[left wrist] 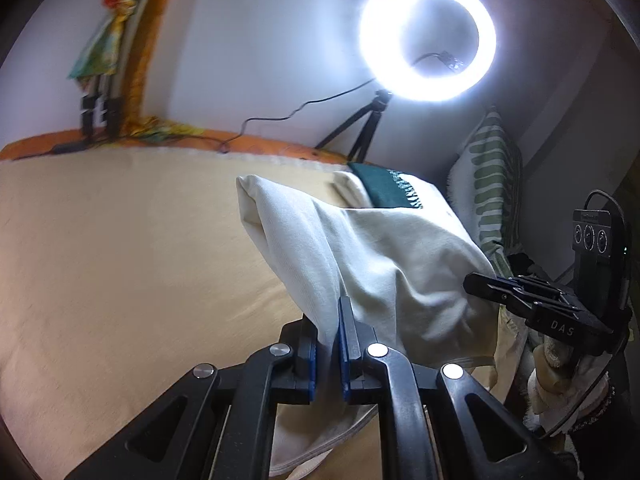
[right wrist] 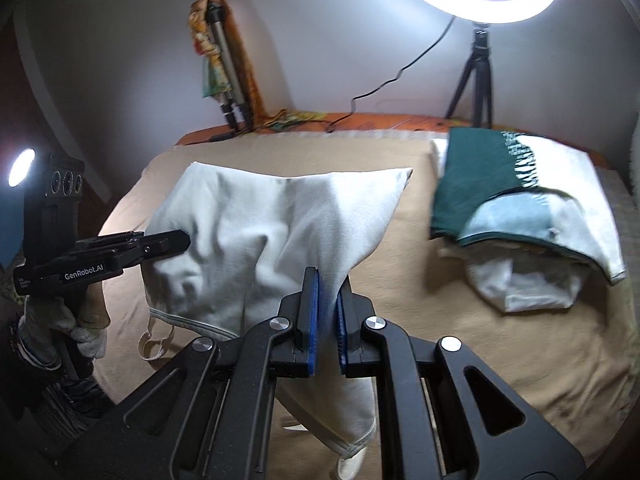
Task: Fold small clothes
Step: 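Lift the folded camisole with both tools and carry it onto the green towel pile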
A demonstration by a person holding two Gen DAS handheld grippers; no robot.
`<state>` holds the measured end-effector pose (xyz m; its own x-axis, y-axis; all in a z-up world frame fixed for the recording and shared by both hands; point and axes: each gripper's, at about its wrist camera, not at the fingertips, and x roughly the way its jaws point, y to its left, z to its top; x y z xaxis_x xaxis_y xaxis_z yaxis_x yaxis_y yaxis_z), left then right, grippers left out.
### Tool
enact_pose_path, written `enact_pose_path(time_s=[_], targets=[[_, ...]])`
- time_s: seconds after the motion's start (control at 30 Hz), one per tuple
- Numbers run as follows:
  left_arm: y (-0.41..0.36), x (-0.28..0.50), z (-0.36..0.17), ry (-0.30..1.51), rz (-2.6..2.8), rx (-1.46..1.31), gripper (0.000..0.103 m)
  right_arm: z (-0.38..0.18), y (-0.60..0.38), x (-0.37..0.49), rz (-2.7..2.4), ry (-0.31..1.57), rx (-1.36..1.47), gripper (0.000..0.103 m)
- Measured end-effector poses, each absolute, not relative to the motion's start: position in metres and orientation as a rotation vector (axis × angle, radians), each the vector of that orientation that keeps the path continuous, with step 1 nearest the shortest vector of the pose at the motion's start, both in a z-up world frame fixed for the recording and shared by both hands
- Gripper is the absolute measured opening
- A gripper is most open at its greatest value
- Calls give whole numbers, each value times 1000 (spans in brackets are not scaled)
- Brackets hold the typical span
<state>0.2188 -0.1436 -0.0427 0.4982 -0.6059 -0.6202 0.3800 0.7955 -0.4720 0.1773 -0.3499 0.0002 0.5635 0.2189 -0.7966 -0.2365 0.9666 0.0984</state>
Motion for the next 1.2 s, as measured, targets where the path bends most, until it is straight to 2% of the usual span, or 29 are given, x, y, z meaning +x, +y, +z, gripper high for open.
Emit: enact_pose_path(time_s=[0.37, 0.67, 1.2], targets=[[-266, 266, -26, 814, -705, -183, 5, 29, -442, 196, 87, 879, -90, 9], [-335, 313, -30, 776, -726, -197, 5, 45, -508, 236, -50, 822, -137, 8], [-394, 361, -52, 751, -636, -76, 5, 8, -553, 303, -141, 822, -172, 8]])
